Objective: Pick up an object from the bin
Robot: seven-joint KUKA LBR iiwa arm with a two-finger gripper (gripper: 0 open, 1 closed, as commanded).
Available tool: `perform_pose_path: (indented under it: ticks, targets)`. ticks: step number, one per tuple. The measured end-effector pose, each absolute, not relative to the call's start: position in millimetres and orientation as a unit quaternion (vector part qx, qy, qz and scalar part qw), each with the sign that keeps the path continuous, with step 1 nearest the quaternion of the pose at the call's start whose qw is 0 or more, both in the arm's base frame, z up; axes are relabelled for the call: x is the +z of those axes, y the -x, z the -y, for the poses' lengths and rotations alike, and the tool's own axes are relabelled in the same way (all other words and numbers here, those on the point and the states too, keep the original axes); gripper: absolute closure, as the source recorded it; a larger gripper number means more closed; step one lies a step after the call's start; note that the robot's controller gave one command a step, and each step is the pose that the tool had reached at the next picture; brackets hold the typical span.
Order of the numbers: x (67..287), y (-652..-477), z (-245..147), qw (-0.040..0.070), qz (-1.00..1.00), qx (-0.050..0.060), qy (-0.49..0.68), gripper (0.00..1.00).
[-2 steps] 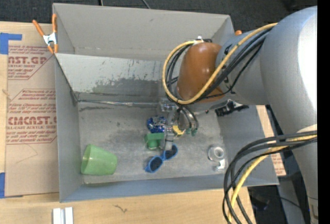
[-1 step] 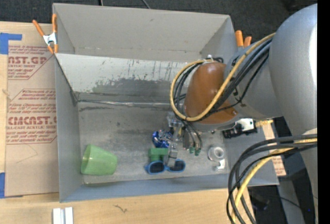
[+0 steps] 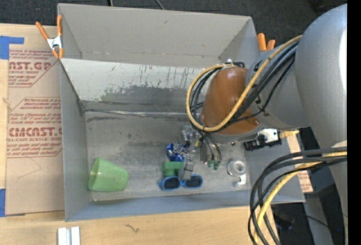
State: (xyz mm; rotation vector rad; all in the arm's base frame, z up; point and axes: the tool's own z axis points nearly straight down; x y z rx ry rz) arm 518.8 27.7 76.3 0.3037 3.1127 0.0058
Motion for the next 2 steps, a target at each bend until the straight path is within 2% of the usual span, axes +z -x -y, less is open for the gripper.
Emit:
perform_pose_path:
  ticks: [2]
  targets:
    - [175,-521.6,-29,0.003,-0.995,0.001,-0.096,1.00]
